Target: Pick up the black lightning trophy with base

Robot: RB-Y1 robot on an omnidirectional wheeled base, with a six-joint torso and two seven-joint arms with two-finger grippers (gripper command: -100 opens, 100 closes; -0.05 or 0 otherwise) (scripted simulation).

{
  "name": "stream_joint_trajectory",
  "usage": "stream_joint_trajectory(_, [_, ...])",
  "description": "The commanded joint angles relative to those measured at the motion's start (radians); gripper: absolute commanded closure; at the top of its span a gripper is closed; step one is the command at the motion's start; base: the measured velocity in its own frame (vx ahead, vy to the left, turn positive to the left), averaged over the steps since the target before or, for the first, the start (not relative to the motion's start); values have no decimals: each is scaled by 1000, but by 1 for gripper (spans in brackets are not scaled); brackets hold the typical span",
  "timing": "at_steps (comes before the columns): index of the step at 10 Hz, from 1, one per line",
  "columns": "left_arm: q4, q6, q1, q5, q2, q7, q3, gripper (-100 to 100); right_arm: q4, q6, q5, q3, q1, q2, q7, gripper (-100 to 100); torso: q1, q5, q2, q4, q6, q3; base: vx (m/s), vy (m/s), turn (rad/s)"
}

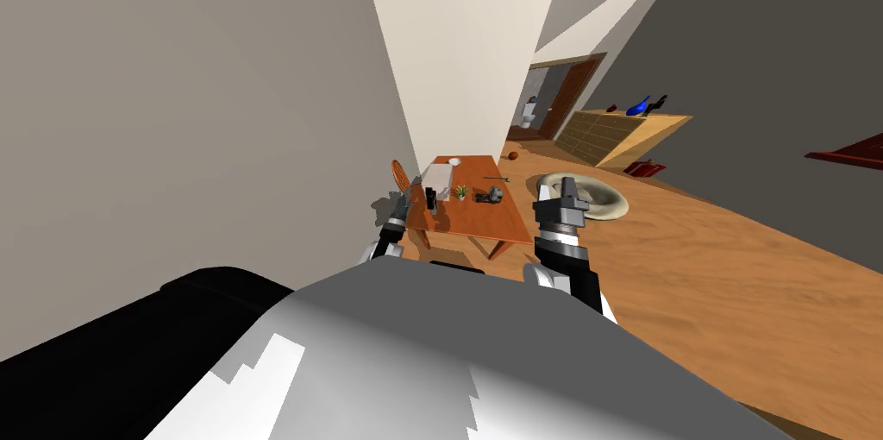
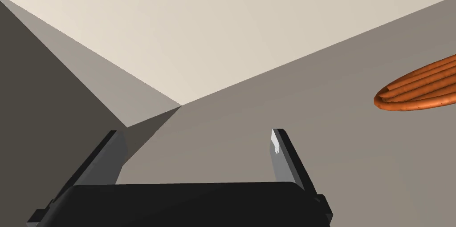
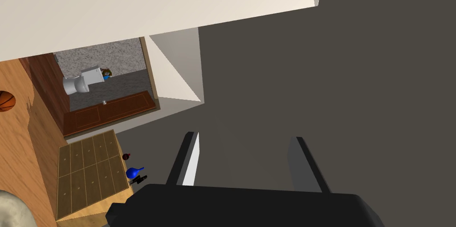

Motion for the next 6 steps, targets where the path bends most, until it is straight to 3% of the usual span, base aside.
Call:
stream_joint_trajectory(1, [35,13,-11,-21,4,-29,-3,-100,0,0,0,0,0,0,0,0,0,0,0,0,0,0,-94,-2,-104])
stream_joint_trajectory(6, [161,50,-55,-87,15,-112,0,-100,0,0,0,0,0,0,0,0,0,0,-1,0,0,0,-74,-9,-109])
